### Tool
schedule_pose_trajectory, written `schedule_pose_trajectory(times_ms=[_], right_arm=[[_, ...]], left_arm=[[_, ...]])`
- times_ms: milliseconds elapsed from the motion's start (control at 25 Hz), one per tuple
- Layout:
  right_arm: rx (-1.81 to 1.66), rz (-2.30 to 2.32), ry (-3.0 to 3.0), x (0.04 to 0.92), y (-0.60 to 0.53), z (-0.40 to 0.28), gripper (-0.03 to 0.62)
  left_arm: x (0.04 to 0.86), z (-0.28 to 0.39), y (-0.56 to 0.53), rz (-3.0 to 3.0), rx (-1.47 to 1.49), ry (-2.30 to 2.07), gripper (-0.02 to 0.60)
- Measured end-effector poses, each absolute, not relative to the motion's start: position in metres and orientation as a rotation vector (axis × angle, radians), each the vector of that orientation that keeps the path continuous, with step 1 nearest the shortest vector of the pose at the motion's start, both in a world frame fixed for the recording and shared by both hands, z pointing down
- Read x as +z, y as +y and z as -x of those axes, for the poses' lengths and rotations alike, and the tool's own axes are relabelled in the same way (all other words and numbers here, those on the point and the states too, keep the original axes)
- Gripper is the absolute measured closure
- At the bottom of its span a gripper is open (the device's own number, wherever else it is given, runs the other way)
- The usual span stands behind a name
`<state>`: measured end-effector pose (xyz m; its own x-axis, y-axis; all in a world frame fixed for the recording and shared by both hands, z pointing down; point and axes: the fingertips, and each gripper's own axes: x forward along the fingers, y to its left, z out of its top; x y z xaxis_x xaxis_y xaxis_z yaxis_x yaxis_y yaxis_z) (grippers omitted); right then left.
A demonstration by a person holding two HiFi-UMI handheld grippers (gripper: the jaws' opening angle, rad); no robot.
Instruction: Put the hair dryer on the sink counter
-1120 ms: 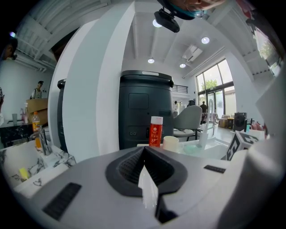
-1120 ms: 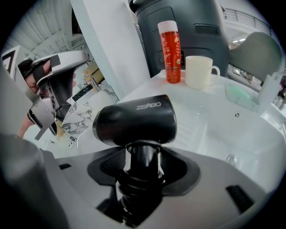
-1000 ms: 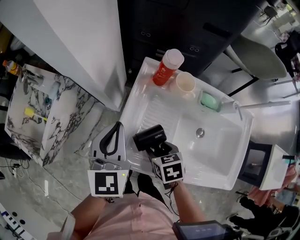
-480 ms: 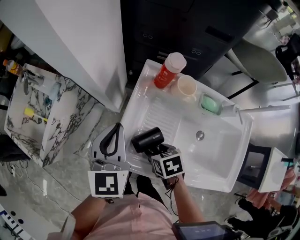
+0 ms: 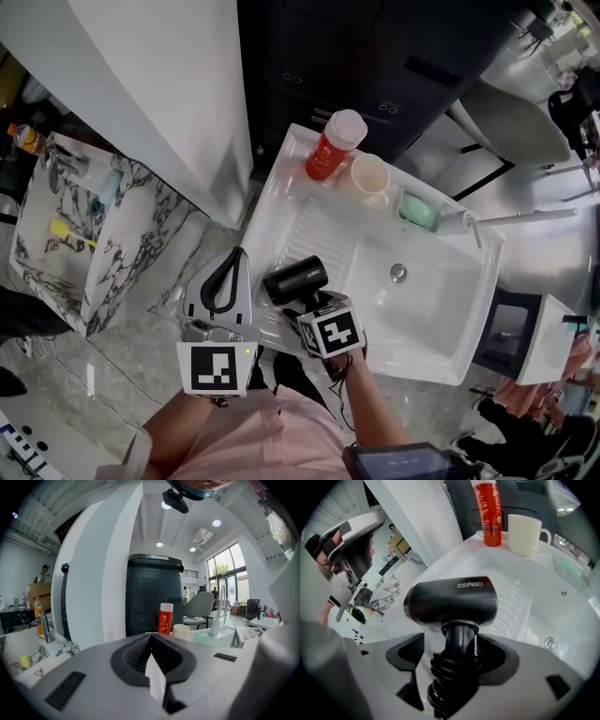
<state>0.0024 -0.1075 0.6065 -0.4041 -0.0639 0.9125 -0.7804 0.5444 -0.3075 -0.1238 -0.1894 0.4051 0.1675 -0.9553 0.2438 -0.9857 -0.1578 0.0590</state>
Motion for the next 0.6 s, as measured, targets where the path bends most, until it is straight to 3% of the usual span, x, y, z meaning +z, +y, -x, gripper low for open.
schedule_pose_trajectory(times_ms=[600], right_arm=[[0.912, -0.735, -1.851, 0.6021, -0.1126, -0.0114, 0.223]], left_arm=[[0.3987, 0.1157, -0.1827, -2.254, 0.226, -1.900, 0.572]])
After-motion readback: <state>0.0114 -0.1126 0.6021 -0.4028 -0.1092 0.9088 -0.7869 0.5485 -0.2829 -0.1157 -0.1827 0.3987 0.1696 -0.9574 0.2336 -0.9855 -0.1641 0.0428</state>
